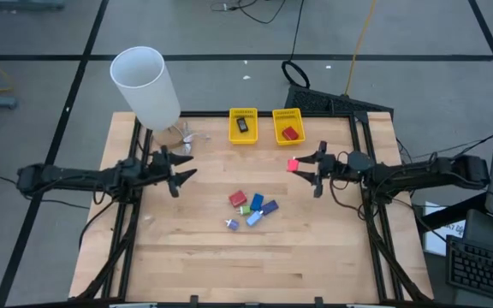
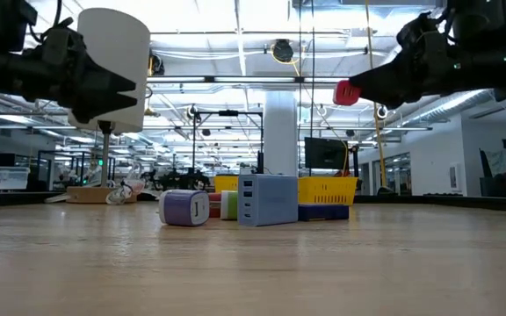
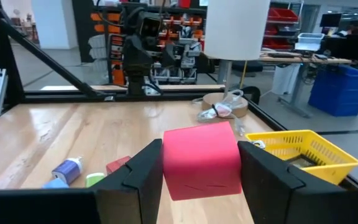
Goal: Pick & Place Office items
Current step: Put the pink charger adapter into the right yellow bin
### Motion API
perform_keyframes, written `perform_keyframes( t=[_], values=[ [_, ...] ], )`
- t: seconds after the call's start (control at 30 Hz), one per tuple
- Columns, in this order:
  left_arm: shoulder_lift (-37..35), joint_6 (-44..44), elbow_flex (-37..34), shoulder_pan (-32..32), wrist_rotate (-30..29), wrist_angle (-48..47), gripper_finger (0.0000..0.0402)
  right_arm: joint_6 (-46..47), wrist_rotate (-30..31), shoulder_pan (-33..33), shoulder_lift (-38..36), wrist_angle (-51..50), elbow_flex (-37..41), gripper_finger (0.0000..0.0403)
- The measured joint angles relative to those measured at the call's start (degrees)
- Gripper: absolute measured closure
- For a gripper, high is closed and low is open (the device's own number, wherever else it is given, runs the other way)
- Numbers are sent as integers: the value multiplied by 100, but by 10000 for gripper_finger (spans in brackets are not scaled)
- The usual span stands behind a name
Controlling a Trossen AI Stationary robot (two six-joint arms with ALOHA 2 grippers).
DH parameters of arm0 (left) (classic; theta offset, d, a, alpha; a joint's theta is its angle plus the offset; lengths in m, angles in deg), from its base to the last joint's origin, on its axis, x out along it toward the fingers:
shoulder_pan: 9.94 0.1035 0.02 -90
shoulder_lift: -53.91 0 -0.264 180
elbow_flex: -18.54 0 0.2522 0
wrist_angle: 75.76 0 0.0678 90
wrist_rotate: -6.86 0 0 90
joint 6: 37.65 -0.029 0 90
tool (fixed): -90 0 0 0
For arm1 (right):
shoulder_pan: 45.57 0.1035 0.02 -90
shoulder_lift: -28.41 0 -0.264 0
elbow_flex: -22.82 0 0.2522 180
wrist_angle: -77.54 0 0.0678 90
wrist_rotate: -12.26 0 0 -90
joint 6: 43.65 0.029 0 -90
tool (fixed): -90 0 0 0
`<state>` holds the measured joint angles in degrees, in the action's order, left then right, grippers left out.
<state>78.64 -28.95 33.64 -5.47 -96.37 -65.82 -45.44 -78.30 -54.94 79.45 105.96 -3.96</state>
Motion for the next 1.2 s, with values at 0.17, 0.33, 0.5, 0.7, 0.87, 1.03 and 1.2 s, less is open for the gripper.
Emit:
perform_keyframes(
  t=[0.17, 0.33, 0.5, 0.7, 0.87, 1.03, 1.2],
  values=[
    [-402, -80, -8, 0, -42, -380, 149, 156, -275, -116, -17, 0, 35, 238],
    [-710, -132, -10, 0, -57, -716, 148, 272, -434, -193, -17, -15, 35, 238],
    [-747, -558, -10, 0, -381, -991, 149, 407, -1011, -323, -17, -23, 35, 238],
    [-675, -547, -10, 0, -354, -1062, 149, 503, -1311, -512, -17, -9, 35, 238],
    [-675, -547, -10, 0, -350, -1017, 149, 567, -1303, -572, 27, -40, 35, 238],
    [-675, -548, -10, 0, -339, -1019, 148, 567, -1187, -571, 256, 110, 35, 238],
    [-675, -548, -10, 0, -339, -1019, 149, 745, -657, -570, 744, 627, 33, 238]
  ],
)
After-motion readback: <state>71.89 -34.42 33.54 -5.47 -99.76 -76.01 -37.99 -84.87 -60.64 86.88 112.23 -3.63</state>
